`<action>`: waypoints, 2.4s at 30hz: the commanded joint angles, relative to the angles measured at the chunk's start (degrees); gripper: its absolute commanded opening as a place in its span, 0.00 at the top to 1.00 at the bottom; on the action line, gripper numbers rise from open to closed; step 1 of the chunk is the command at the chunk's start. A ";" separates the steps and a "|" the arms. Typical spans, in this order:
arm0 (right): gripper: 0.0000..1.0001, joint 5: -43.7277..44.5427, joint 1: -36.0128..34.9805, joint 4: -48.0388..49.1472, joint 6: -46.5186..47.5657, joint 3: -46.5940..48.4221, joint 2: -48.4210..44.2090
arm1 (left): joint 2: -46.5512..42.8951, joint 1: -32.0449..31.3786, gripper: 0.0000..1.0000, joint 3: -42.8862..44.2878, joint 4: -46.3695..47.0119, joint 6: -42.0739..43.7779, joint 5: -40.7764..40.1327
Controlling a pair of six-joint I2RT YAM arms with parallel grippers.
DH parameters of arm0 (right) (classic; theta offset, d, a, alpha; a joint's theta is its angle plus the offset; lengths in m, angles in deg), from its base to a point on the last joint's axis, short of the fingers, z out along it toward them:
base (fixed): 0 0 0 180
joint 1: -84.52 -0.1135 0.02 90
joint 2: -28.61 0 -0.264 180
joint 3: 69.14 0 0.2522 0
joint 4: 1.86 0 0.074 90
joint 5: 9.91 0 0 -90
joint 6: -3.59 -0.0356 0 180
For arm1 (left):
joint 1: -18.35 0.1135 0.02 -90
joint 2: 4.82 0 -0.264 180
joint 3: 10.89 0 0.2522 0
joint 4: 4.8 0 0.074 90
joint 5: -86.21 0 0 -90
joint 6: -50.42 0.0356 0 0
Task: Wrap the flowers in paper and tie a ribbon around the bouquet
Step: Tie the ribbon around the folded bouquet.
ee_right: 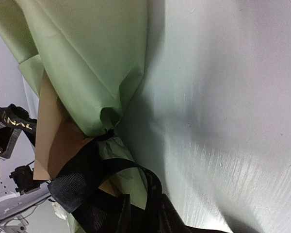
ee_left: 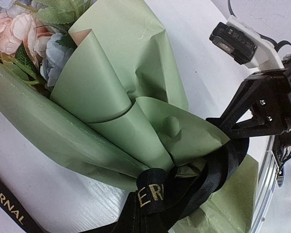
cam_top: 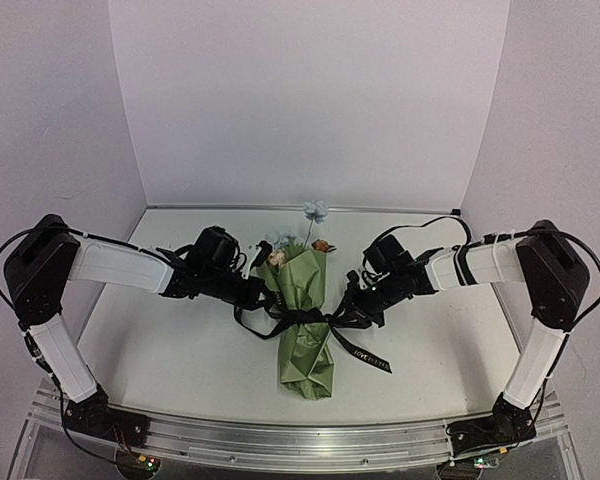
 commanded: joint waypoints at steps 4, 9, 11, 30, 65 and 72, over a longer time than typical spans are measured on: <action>1.00 2.95 0.13 -0.76 -0.13 0.44 -0.37 | -1.29 0.64 1.00 0.68 -0.37 -2.82 -2.44; 1.00 15.87 -0.23 -8.18 4.01 -1.92 -6.71 | -3.24 1.72 1.00 -2.18 -1.04 -4.61 -3.88; 1.00 20.95 -0.63 -8.91 4.78 -4.05 -9.34 | -4.00 2.57 1.00 -3.49 -1.19 -5.13 -3.96; 1.00 49.61 -7.18 -17.81 6.82 -9.43 -15.97 | -3.91 9.62 1.00 -10.28 -0.86 -11.17 -0.87; 1.00 63.40 -23.82 -20.74 -8.17 -13.77 -13.99 | -1.99 38.57 1.00 -13.99 -3.73 -19.74 5.72; 1.00 63.15 -22.39 -23.76 -0.91 -9.22 -13.58 | -3.08 39.07 1.00 -12.39 -6.82 -17.62 2.39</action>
